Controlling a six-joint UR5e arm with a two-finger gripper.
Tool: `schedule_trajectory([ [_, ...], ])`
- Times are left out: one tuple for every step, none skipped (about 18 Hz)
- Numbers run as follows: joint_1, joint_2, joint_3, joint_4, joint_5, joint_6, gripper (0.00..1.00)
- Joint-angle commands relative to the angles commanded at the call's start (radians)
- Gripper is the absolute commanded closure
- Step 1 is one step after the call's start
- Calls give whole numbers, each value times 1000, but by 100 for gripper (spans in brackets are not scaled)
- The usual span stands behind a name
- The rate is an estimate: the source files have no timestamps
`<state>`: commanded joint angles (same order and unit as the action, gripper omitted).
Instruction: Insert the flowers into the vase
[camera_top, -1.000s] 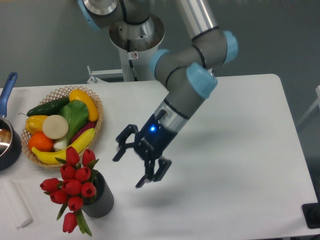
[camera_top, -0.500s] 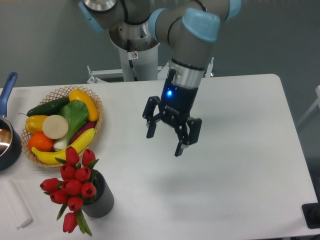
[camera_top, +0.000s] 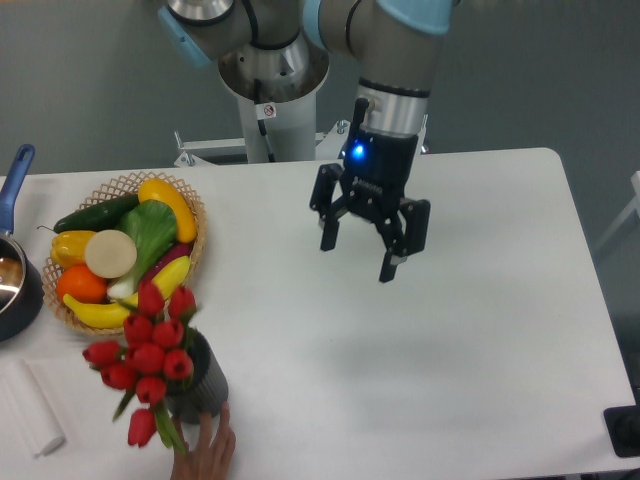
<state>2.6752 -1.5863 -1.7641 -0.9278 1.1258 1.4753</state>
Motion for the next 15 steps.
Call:
schedule_trajectory([
  [9,8,0,-25,17,41,0],
  [24,14,2,-48,28,80,0],
  [38,20,0,-68,29,111,0],
  [48,28,-2,-86,29,138,0],
  [58,31,-2,-104,31,170,0],
  [69,35,-2,-118,38,204,0],
  [80,40,0,-128,58,241,0],
  [95,51,0,-144,101,304,0],
  [113,57,0,-166,118,348,0],
  [132,57,2,-190,120,388,0],
  [147,58,9,-209,120,410,0],
  [155,60,11,-220,120,413,0],
  [158,65,11,-220,120,413,0],
  [163,66,11,-221,120,413,0],
  [166,66,8,-221,117,413,0],
])
